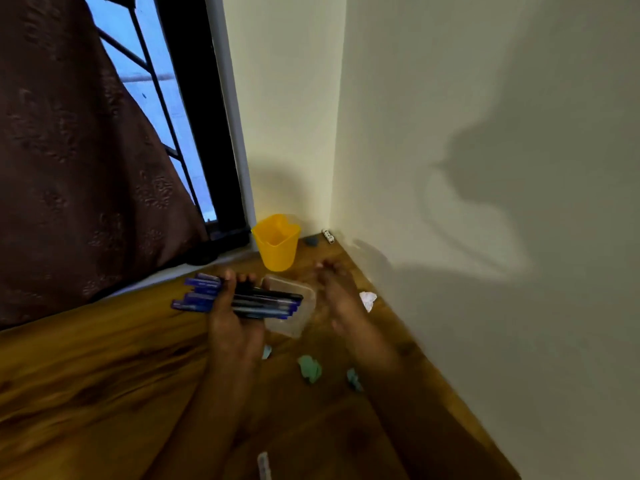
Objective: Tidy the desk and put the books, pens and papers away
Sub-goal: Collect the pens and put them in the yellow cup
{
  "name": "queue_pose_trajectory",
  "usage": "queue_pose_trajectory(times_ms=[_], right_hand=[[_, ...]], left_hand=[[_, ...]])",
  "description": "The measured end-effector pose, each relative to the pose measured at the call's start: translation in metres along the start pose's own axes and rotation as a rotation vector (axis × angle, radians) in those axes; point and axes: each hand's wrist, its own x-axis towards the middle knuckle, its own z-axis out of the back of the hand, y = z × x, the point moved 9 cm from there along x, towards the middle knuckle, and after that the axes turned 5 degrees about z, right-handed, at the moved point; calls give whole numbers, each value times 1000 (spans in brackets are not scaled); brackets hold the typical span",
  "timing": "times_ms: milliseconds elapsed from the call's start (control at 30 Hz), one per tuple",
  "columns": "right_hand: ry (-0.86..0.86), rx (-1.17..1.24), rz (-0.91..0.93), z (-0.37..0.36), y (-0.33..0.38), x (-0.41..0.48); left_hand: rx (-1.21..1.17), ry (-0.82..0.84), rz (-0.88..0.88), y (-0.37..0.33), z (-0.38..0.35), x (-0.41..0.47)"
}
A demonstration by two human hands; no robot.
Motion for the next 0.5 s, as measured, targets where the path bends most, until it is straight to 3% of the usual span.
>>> queue_pose_trajectory(times_ms=[100,233,367,500], right_hand=[[13,-714,312,9,14,104],[351,-1399,459,-27,-25,199],[456,-1549,520,-30,-57,204],[518,-1534,388,-10,-70,188]], left_hand=[[-18,-60,-60,-10,17,29],[-36,-65,-139,-16,7,45],[-20,-125,-214,-20,10,56],[-14,-136,-222,-18,14,63]])
